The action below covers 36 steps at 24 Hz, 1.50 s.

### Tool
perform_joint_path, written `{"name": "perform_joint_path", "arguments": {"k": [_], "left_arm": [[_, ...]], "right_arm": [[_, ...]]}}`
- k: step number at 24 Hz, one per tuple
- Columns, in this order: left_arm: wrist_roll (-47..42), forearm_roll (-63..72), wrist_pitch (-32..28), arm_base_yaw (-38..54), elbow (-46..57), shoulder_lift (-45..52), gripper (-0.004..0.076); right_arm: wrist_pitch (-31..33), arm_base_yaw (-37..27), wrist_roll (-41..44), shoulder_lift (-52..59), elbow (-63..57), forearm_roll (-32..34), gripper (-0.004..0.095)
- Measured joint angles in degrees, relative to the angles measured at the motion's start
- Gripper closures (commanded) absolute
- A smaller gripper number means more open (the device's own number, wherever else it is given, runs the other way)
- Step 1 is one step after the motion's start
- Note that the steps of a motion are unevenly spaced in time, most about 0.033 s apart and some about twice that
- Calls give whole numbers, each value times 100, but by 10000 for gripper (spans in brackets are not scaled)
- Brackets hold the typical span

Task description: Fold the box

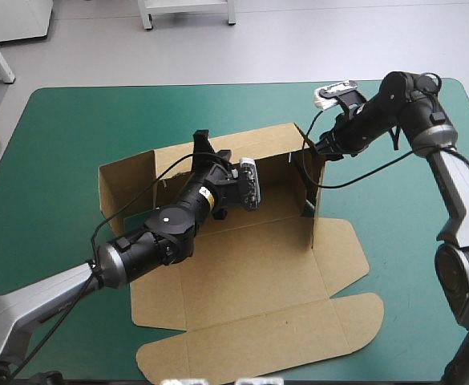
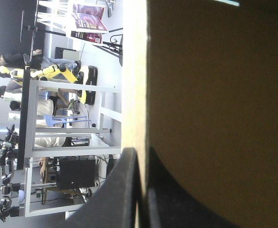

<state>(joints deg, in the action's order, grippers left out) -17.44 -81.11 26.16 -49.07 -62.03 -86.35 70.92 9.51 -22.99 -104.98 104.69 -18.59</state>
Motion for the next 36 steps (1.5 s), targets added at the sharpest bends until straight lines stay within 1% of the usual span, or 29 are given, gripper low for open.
{"name": "perform_joint_path", "arguments": {"k": [3, 8, 10, 12, 14, 16, 19, 23, 26, 28, 31, 33, 36], "left_arm": [[0, -5, -5, 0, 0, 0, 732], [-6, -7, -5, 0, 0, 0, 732], [-16, -13, -5, 0, 0, 0, 732], [-16, -13, -5, 0, 0, -6, 732], [-16, -13, -5, 0, 0, -6, 732], [-16, -8, -11, 0, 13, -6, 732], [-16, -120, -50, 0, 159, -6, 732], [-16, -208, -67, -11, 258, -1, 732], [-16, -232, -67, -11, 262, 4, 732], [-18, -262, -67, -11, 262, 4, 732], [-23, -273, -67, -11, 264, 4, 732], [-23, -273, -67, -11, 264, 4, 732], [-23, -273, -67, -11, 264, 4, 732]], "right_arm": [[-107, 0, -533, 322, -532, -330, 544], [-343, 0, -1038, 616, -1222, -402, 544], [-580, 0, -1311, 782, -1607, -454, 544], [-985, 0, -1878, 975, -2053, -801, 544], [-1158, 0, -2253, 1026, -2190, -1012, 544], [-1243, 0, -2459, 1026, -2201, -1070, 542], [-1171, 0, -2565, 1028, -2201, -1076, 539], [-999, 0, -2579, 1046, -2201, -1115, 478], [-880, 0, -2579, 1066, -2201, -1128, 461], [-861, 0, -2579, 1097, -2201, -1140, 427], [-848, 0, -2605, 1129, -2201, -1252, 346], [-848, 0, -2654, 1129, -2201, -1381, 318], [-848, 0, -2695, 1129, -2201, -1499, 317]]}}
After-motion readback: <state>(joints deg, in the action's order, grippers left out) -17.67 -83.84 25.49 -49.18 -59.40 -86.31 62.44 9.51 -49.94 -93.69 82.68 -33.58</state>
